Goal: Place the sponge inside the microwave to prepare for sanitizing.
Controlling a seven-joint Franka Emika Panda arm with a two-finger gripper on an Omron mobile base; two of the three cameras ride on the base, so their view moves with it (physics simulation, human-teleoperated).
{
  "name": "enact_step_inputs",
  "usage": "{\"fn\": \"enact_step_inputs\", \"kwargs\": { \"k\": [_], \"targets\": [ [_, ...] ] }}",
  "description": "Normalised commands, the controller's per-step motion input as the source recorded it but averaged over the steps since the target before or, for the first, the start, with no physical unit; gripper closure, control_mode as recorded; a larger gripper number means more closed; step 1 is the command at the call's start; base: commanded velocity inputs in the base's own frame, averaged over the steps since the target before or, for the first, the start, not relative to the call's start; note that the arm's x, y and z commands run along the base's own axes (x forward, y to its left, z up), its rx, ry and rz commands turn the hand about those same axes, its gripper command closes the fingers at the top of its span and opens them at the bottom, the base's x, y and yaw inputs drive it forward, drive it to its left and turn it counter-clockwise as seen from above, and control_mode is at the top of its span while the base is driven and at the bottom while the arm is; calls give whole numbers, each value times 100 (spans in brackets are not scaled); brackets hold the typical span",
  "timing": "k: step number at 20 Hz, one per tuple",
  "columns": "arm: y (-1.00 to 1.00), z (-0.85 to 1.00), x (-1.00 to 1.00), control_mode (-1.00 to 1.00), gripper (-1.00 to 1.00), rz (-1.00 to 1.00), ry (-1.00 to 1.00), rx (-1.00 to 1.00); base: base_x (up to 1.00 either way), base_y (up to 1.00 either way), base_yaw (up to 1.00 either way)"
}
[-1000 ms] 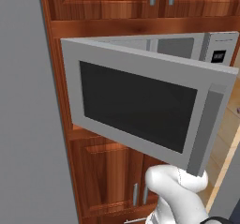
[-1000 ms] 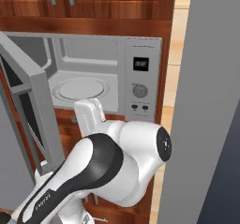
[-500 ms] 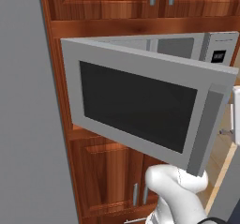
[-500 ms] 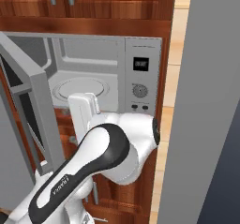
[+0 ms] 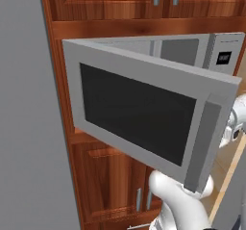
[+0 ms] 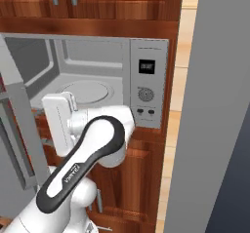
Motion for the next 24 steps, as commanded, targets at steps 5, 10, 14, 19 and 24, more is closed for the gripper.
{"fn": "enact_step_inputs", "kwargs": {
  "k": [5, 10, 14, 19, 24],
  "targets": [
    [100, -12, -55, -100, -100, 54, 4, 17, 0, 0, 0],
    [100, -62, -94, -100, -100, 12, 0, 0, 0, 0, 0],
    [100, -65, -100, -100, -100, -8, -6, 0, 0, 0, 0],
    [100, -38, -86, -100, -100, -31, -13, 0, 0, 0, 0],
    [80, -48, -64, -100, -100, -47, -12, 0, 0, 0, 0]
  ]
}}
